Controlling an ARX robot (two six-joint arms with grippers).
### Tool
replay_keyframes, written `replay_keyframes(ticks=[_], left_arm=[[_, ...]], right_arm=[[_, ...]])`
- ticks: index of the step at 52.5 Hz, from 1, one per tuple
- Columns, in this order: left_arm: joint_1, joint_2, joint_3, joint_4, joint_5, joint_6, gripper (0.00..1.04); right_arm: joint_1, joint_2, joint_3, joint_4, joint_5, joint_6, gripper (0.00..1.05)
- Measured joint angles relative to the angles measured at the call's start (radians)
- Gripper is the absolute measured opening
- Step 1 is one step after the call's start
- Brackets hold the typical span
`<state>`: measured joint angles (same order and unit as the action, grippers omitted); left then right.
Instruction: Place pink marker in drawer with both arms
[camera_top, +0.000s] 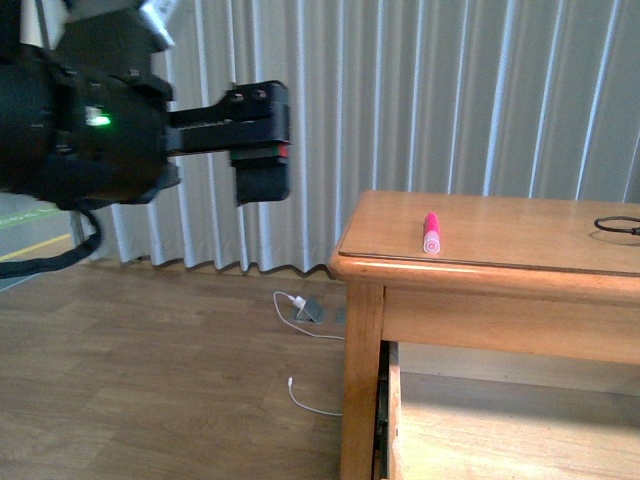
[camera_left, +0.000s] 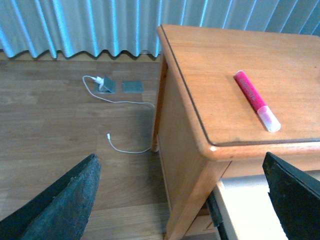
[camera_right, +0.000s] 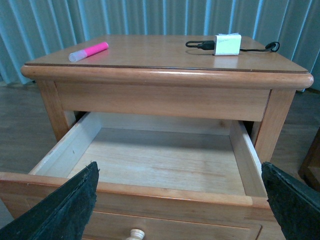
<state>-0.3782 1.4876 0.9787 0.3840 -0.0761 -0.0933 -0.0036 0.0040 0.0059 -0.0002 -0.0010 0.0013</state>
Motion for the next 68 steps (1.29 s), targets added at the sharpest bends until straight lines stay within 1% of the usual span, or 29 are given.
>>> replay_keyframes(ticks=[17,28,33,42,47,54,64,68], left_arm=[[-0.101,0.323,0.417,-0.115,0.008,-0.040,0.99],[-0.173,0.544,0.718,-0.266,-0.042,-0.043,0.99],[-0.190,0.619,0.809,-0.316,-0.064,-0.043,0.99],[-0.202,0.700,0.916,-0.377,-0.061,-0.061,0.99],[-0.206,0.734,0.964,-0.416,-0.080,-0.069,0.99],[-0.206,0.765,1.003,-0.445,-0.085,-0.076,0.99],[-0.208,0.785,1.054,-0.559,-0.109,-0.048,0.99],[-0.208,0.785,1.057,-0.567,-0.113,-0.045,0.99]], right_arm=[[0.000,0.000,0.000,0.000,0.000,0.000,0.96],[0.000,0.000,0.000,0.000,0.000,0.000,0.96],[0.000,0.000,0.000,0.000,0.000,0.000,0.96],[0.000,0.000,0.000,0.000,0.000,0.000,0.96],[0.000,0.000,0.000,0.000,0.000,0.000,0.96],[0.000,0.000,0.000,0.000,0.000,0.000,0.96],[0.000,0.000,0.000,0.000,0.000,0.000,0.96],[0.000,0.000,0.000,0.000,0.000,0.000,0.96]])
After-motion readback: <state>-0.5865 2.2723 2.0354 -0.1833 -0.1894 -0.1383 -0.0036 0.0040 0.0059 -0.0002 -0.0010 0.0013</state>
